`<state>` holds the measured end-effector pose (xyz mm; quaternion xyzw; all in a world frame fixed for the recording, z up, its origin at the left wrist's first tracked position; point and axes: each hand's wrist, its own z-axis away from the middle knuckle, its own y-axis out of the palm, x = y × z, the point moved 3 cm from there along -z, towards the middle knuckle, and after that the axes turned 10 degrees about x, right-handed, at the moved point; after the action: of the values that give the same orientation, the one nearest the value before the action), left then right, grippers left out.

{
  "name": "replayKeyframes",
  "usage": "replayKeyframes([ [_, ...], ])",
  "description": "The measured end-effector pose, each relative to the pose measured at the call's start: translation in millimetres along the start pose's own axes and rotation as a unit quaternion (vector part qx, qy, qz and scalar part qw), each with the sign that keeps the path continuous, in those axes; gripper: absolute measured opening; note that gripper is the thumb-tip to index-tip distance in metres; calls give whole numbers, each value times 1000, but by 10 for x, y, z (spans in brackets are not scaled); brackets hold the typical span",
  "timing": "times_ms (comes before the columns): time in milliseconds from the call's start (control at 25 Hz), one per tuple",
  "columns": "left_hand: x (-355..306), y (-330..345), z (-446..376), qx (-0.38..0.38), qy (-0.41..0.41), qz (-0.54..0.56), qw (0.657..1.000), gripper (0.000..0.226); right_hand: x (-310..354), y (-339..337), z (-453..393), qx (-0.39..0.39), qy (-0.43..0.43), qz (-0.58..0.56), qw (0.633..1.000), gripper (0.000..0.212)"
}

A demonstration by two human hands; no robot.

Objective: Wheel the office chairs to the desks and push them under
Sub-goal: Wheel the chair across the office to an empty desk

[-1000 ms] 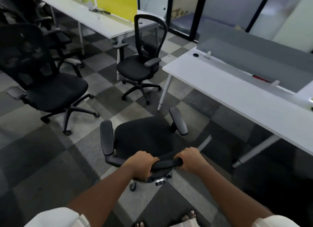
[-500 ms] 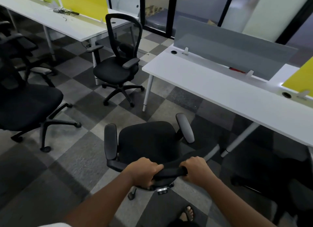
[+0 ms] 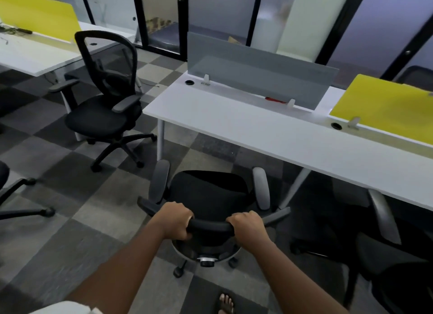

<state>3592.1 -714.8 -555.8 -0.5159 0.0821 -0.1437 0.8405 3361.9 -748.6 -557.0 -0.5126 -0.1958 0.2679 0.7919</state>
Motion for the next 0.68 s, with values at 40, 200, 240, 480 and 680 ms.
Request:
replayKeyframes([
  [40,23,-65,-154,-4,-7,-5,1000,41,-106,-25,-86,0,4,-4,1000,15],
  [200,57,-349,-768,-9,-8,-15,1000,40,-583,-117,-363,0,17,-14,1000,17],
  [240,54,-423,-925,-9,-9,-14,1000,38,-726,-148,-423,-5,21,-21,1000,16],
  [480,92,-866,-1863,-18,-18,-56,998,39,-1493,-368,-870,-23,44,-46,998,12],
  [680,282,-1248,-2518,-13,-43,-62,997,43,-1929,-568,-1333,-41,68,-56,995,12],
])
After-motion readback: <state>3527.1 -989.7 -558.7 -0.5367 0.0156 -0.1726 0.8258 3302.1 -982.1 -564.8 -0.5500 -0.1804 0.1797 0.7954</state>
